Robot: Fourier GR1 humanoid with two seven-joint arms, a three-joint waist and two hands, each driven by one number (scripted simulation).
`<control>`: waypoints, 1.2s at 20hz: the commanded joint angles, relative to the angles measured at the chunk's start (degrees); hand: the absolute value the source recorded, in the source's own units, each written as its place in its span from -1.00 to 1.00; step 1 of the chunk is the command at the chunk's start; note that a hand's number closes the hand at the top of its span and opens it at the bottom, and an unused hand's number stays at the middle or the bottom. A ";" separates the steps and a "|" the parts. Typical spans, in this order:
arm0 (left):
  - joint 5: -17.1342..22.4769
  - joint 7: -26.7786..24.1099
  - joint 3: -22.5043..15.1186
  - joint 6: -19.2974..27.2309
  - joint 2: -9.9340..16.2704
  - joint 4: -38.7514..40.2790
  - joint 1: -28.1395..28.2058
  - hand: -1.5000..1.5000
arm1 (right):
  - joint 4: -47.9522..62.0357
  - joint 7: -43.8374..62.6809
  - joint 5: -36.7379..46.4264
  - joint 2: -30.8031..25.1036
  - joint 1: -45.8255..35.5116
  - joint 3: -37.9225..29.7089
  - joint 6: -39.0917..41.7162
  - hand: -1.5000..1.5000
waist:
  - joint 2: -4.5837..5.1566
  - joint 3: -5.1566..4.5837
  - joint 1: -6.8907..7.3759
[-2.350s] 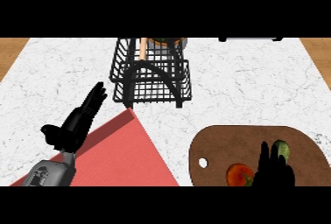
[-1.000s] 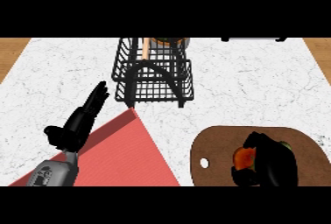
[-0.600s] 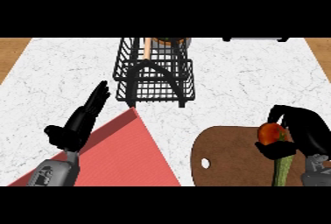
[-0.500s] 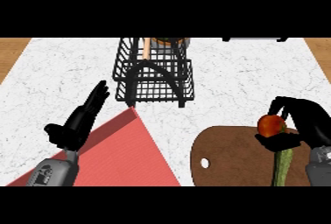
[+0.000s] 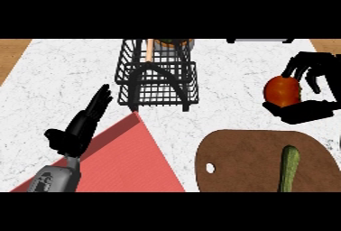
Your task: Pick the tomato from the cutting board and place it in the tiered basket
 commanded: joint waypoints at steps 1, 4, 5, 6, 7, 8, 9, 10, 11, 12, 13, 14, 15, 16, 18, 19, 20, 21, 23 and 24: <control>-0.10 1.30 0.26 0.25 -1.04 2.99 0.14 0.00 | -1.06 9.21 -2.64 1.63 -10.70 1.15 3.92 1.00 | 0.43 -0.59 -0.01; -0.09 -3.04 0.00 -1.21 -1.90 5.49 2.17 0.00 | 0.97 15.06 -5.08 3.64 -17.48 0.72 4.82 1.00 | 0.50 -0.62 0.11; 0.10 -0.41 0.05 -1.16 -1.37 3.52 1.82 0.00 | 0.36 19.07 -3.87 5.48 -20.45 2.31 3.84 1.00 | 0.40 -0.62 0.30; -1.11 -0.47 -0.10 -0.03 -2.43 6.76 -1.80 0.00 | 4.01 19.54 -2.69 7.00 -24.95 3.79 2.51 1.00 | 0.67 -0.66 0.46; -0.55 -0.71 -1.02 -0.83 -2.23 2.09 2.74 0.00 | 5.99 22.18 -2.81 7.01 -28.34 2.50 2.33 1.00 | 0.47 -0.64 1.12; -1.99 -0.19 -2.38 0.17 -2.95 0.60 3.90 0.00 | 6.94 21.76 -4.01 6.42 -28.82 1.50 3.20 1.00 | 0.42 -0.58 0.66; -2.34 -1.58 -2.31 0.37 -4.23 4.82 0.86 0.00 | 11.08 23.10 -2.01 8.14 -33.02 3.42 1.78 1.00 | 0.74 -0.65 0.95; -2.88 -1.17 -1.31 0.30 -2.68 3.93 1.31 0.00 | 10.80 22.97 0.10 10.07 -31.28 5.51 -0.28 1.00 | 0.60 -0.59 0.56; -1.91 -0.34 -1.75 -0.21 -3.58 2.84 0.56 0.00 | 15.86 24.24 -1.06 10.38 -36.40 4.17 0.35 1.00 | 0.72 -0.62 1.14; -3.10 1.12 -1.99 1.44 -4.63 4.53 -1.58 0.00 | 17.95 24.92 -1.56 10.93 -39.31 3.25 -0.10 1.00 | 0.80 -0.62 0.91; -3.04 -0.80 -1.18 0.54 -3.83 5.85 -1.12 0.00 | 21.01 23.31 -0.77 11.75 -40.52 3.26 -1.92 1.00 | 0.91 -0.62 0.99; -2.32 0.40 -2.20 -0.68 -3.19 0.65 3.02 0.00 | 23.22 22.47 0.07 12.32 -39.97 3.36 -3.26 1.00 | 0.74 -0.58 1.46; -1.25 -0.34 0.95 -0.27 -2.97 4.81 -1.24 0.00 | 26.54 20.92 0.38 12.25 -42.56 2.88 -4.21 1.00 | 0.93 -0.60 1.06; -1.81 -0.12 -0.18 -0.41 -3.60 5.03 -0.57 0.00 | 27.48 22.83 1.50 13.73 -44.40 3.84 -5.30 1.00 | 0.88 -0.61 1.04; -1.07 -0.24 -0.14 -1.73 -2.82 2.19 1.49 0.00 | 32.41 20.79 1.60 13.82 -48.08 3.91 -5.19 1.00 | 0.83 -0.60 1.41; -0.74 1.81 1.02 -1.41 -2.11 1.62 -0.04 0.00 | 33.94 19.45 1.84 15.00 -45.54 5.13 -5.20 1.00 | 0.79 -0.57 1.04; -2.38 1.00 -1.43 -1.10 -3.59 2.17 0.58 0.00 | 37.29 18.52 3.48 16.64 -46.86 5.86 -7.81 1.00 | 0.99 -0.59 1.48; -3.27 1.73 -2.47 -0.08 -4.31 0.25 2.03 0.00 | 38.90 19.49 2.30 16.92 -49.78 5.16 -6.41 1.00 | 0.85 -0.58 1.59; -3.48 -0.90 -1.19 0.27 -4.36 2.57 2.56 0.00 | 41.70 17.56 3.73 19.53 -48.78 6.21 -9.75 1.00 | 0.92 -0.59 1.25; -2.72 -1.52 -0.40 -1.62 -3.07 3.13 1.01 0.00 | 46.93 15.59 3.81 18.96 -52.36 5.11 -10.20 1.00 | 1.21 -0.63 1.85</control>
